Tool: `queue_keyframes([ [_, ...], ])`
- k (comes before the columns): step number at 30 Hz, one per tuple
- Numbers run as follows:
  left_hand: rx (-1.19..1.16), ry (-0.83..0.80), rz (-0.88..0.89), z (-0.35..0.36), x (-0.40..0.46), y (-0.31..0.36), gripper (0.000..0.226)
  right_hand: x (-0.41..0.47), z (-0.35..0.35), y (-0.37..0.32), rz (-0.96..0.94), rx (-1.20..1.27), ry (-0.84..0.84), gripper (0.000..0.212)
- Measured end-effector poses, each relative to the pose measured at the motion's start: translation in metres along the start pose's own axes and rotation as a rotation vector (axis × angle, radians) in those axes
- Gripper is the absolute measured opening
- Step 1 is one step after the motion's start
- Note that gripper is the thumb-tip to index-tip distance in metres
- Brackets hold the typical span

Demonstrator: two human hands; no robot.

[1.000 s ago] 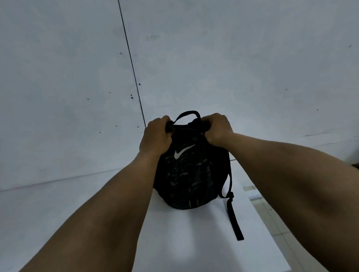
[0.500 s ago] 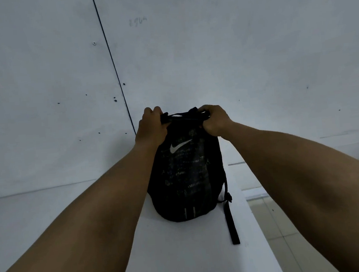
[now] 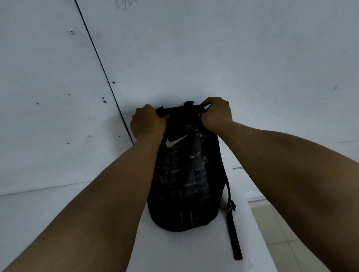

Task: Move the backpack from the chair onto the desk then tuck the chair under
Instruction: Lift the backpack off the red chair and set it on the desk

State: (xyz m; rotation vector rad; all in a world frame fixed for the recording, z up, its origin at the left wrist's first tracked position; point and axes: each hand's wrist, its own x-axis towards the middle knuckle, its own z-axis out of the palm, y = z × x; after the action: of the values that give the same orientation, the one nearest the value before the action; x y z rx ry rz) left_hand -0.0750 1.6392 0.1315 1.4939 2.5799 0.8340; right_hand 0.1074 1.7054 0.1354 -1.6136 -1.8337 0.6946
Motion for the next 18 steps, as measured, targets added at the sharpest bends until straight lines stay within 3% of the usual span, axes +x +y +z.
queue_keyframes([
  [6,-0.087,-0.018,0.131,0.013,-0.005,-0.008,0.014,0.011,0.006,0.003,0.036,0.095,0.036,0.023],
  [14,-0.018,0.009,0.207,0.011,-0.029,-0.015,0.022,-0.008,0.003,0.002,0.006,0.042,-0.053,0.034],
  [18,-0.006,-0.046,0.223,-0.001,-0.039,-0.011,0.037,-0.021,-0.004,-0.008,-0.040,-0.003,-0.083,0.046],
])
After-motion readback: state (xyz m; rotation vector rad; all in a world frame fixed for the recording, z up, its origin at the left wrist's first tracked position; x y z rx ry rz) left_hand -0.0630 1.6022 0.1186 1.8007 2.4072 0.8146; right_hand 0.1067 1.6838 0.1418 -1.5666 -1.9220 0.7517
